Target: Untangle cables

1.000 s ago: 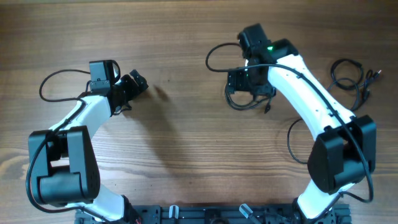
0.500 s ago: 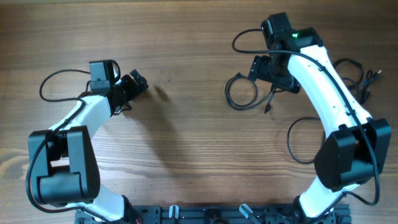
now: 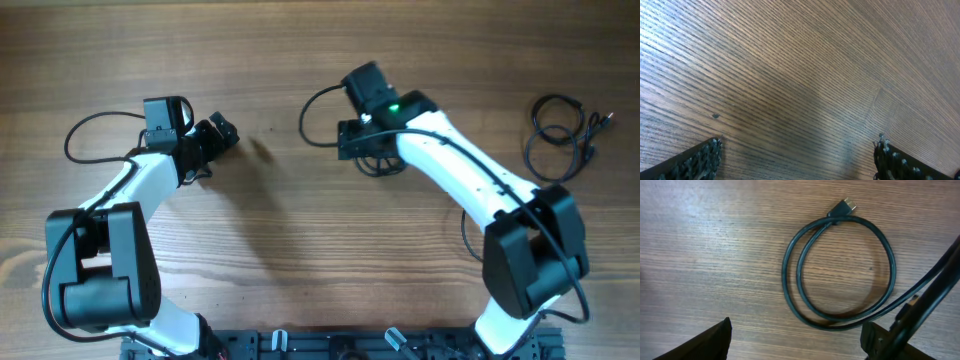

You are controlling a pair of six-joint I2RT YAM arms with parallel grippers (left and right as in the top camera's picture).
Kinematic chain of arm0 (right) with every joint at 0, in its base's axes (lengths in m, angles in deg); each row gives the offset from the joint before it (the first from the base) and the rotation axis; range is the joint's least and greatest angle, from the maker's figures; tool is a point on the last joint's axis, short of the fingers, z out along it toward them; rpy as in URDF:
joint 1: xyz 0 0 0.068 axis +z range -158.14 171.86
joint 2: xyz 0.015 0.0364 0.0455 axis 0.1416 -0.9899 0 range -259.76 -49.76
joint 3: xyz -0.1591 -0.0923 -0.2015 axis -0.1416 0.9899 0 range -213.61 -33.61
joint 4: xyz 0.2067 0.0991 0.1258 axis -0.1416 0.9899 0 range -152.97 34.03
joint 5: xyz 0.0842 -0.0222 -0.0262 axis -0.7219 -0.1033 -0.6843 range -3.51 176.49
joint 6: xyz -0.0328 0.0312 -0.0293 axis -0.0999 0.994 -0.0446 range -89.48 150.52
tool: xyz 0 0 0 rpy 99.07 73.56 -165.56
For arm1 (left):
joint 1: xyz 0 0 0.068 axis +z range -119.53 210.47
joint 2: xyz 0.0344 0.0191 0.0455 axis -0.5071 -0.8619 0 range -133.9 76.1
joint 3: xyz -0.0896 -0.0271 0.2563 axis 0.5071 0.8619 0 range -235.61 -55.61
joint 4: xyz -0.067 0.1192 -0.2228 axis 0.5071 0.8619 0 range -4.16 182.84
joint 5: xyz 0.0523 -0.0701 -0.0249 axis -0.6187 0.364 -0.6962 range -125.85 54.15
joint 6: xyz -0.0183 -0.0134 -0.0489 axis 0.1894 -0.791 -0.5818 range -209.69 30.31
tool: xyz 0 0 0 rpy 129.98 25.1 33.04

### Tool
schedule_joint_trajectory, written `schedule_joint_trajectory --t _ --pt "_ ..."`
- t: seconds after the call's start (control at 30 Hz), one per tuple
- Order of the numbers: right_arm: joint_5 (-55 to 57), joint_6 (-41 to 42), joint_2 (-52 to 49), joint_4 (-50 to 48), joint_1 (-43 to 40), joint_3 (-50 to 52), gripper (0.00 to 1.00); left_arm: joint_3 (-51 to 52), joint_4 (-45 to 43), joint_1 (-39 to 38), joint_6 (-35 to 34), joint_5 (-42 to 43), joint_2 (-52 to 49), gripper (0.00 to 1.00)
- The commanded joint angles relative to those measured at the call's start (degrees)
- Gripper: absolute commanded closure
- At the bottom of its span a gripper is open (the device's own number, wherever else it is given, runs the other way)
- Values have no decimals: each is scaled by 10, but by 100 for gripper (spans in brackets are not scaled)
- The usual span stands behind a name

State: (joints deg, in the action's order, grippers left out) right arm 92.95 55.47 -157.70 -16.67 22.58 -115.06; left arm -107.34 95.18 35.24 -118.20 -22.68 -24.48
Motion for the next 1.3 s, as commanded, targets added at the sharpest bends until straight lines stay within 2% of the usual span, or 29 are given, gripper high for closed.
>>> schedule_joint_trajectory --t 0.0,0.07,0.17,0.2,0.37,0.6,0.67,0.7,0.83,1.0,1.1,1.2,1.27 --pt "45 -24 -51 -21 13 5 20 1 -2 -2 11 3 8 0" --pt "45 -39 -87 -31 14 5 26 1 -2 -2 11 3 8 0" --pt "45 -75 -128 -42 14 5 41 1 -2 -2 11 3 8 0" --pt "45 -85 -134 -43 14 5 48 1 -2 -2 11 3 8 0" --pt "43 -137 -134 -18 14 6 66 1 -2 -2 11 3 8 0" --pt "43 -136 -134 17 13 6 82 1 -2 -2 11 3 8 0" --pt "36 -136 -134 29 13 6 82 1 -1 -2 11 3 8 0" --pt "35 -137 -134 39 13 6 96 1 -1 -2 11 3 8 0" --pt "40 -145 -104 103 -1 -32 96 1 -2 -2 11 3 8 0" --pt "166 -145 -8 108 -38 -39 96 1 -1 -2 11 3 8 0" --pt "163 -144 6 120 -54 -39 96 1 -2 -2 11 5 8 0" --pt "222 -143 9 119 -63 -45 96 1 -1 -2 11 5 8 0" --pt "321 -144 23 126 -72 -68 96 1 -2 -2 11 5 8 0"
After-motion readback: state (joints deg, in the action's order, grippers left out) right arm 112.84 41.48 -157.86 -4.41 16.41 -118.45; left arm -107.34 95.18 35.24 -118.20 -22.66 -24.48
